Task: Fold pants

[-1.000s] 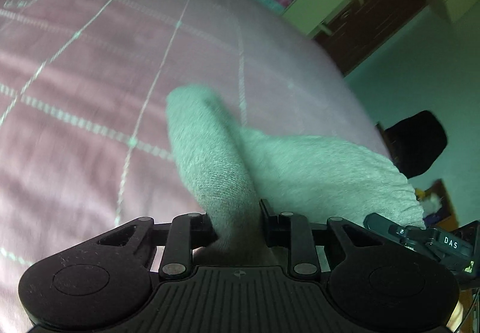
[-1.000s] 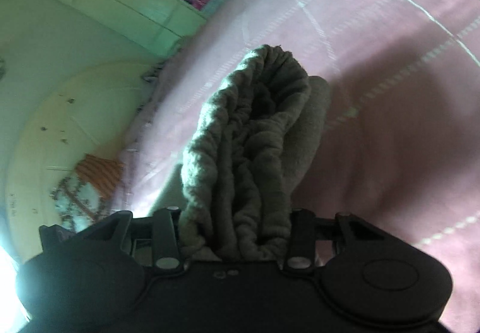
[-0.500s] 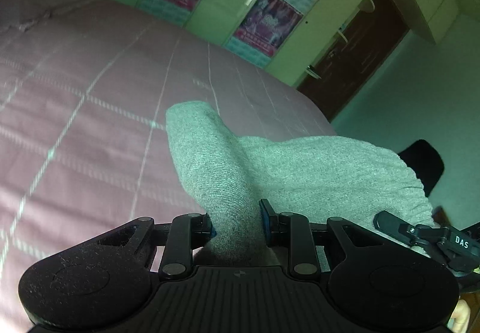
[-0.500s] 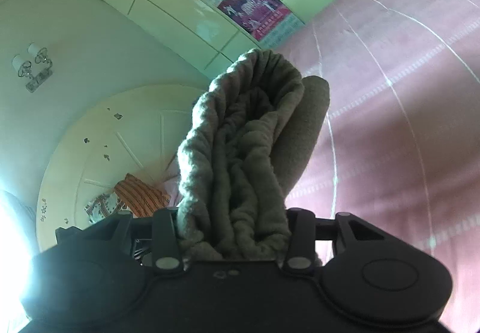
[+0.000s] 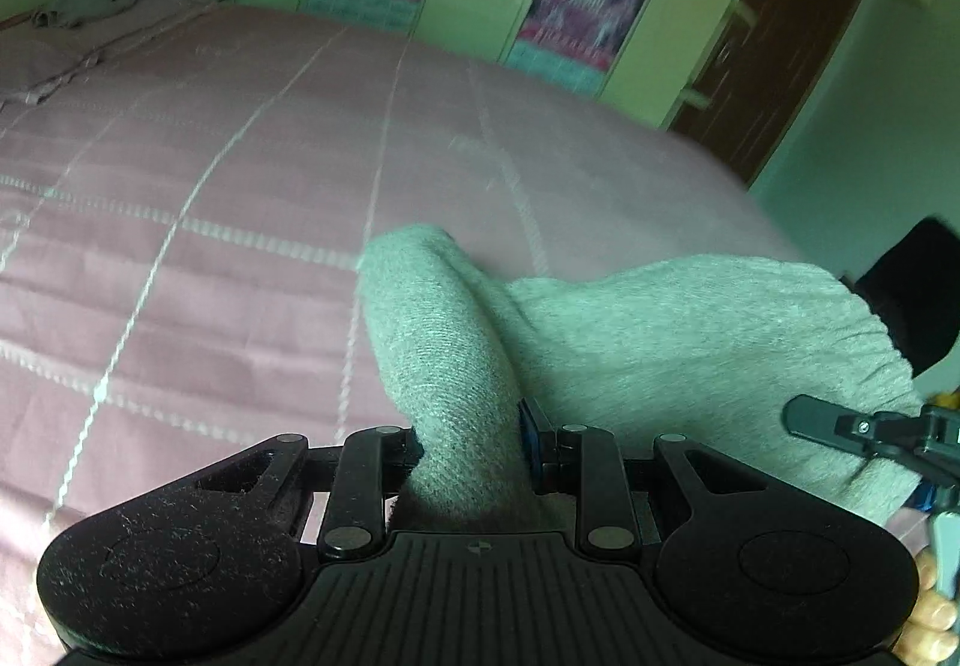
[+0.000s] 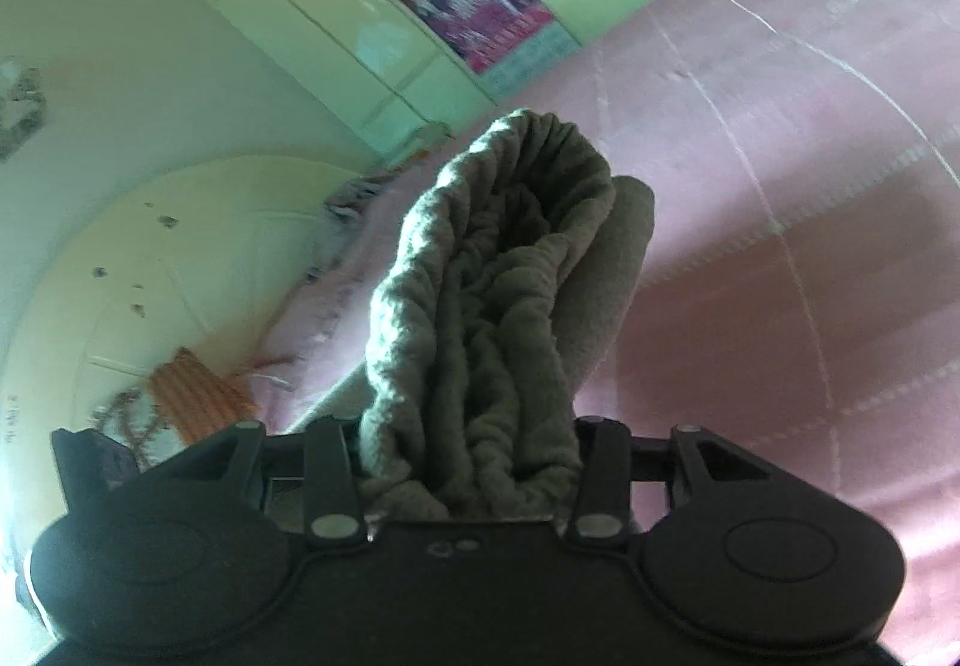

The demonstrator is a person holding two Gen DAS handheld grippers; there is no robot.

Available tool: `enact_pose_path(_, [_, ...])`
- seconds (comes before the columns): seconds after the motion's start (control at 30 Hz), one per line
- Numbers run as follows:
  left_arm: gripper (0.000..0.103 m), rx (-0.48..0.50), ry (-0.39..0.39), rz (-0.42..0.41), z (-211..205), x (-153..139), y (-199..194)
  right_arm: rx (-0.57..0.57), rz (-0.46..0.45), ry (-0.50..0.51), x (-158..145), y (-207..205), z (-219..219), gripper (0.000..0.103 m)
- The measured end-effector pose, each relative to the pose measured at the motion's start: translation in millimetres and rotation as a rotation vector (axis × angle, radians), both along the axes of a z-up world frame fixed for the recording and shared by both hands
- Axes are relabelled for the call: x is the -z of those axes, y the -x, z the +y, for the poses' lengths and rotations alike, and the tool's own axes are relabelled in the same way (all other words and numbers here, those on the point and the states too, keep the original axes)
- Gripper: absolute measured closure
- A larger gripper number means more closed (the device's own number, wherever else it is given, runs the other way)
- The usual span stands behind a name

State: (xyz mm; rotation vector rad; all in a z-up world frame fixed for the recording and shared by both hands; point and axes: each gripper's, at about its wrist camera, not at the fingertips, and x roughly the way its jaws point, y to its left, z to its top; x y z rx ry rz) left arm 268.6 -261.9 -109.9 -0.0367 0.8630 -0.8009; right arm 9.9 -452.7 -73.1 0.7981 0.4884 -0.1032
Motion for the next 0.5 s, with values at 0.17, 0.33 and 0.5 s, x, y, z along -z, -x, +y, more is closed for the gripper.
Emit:
enact_pose_path(0.17, [0.042, -0.009, -0.158, 0.038, 1.7, 58.4, 18.0, 0.069, 0.189, -0.01, 62.9, 5.9, -11.8, 0.056])
enact_pose_path(0.33, [0.035, -0.022, -0.138, 0.03, 18.2, 53.1, 29.0, 0.171, 0.231, -0.031, 95.2, 35.5, -10.2, 0.042])
enact_pose_path(0.5, [0.035, -0.047, -0.125, -0.078, 39.1, 32.6, 49.4, 0.218, 0.272, 0.176, 58.4, 58.4, 15.9, 0.052])
